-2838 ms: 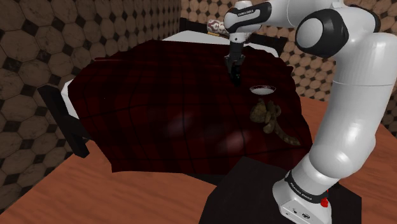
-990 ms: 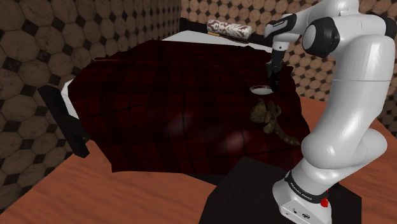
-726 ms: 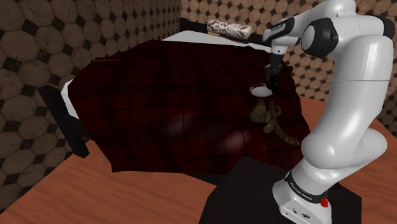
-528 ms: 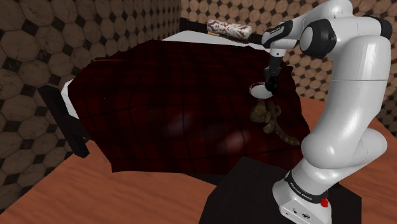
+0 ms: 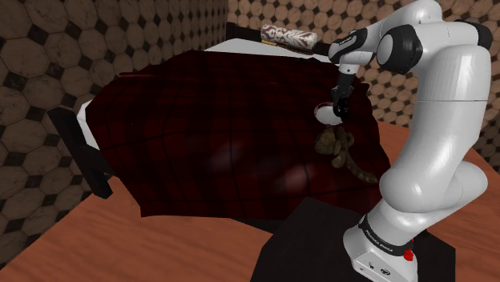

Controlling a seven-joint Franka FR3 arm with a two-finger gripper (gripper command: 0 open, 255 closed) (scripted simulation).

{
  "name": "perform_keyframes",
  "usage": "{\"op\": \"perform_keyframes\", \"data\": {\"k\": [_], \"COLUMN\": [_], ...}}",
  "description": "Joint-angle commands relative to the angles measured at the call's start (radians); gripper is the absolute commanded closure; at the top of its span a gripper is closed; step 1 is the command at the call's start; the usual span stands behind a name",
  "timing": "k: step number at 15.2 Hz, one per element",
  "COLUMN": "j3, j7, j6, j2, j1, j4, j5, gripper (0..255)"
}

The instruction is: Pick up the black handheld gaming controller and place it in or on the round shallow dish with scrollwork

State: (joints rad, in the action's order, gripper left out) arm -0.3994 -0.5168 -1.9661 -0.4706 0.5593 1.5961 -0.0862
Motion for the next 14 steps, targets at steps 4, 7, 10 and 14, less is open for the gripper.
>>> {"op": "perform_keyframes", "data": {"k": [4, 7, 10, 14], "j3": [0.0, -0.002, -0.005, -0.005], "j7": [0.0, 0.002, 0.007, 0.007], "j6": [0.0, 0.03, 0.117, 0.117], "j2": [0.0, 0.008, 0.023, 0.023], "j1": [0.0, -0.001, -0.003, -0.003], "j4": [0.0, -0.023, -0.095, -0.095], "j5": [0.0, 0.003, 0.01, 0.01], "gripper": [0, 0, 0, 0]}}
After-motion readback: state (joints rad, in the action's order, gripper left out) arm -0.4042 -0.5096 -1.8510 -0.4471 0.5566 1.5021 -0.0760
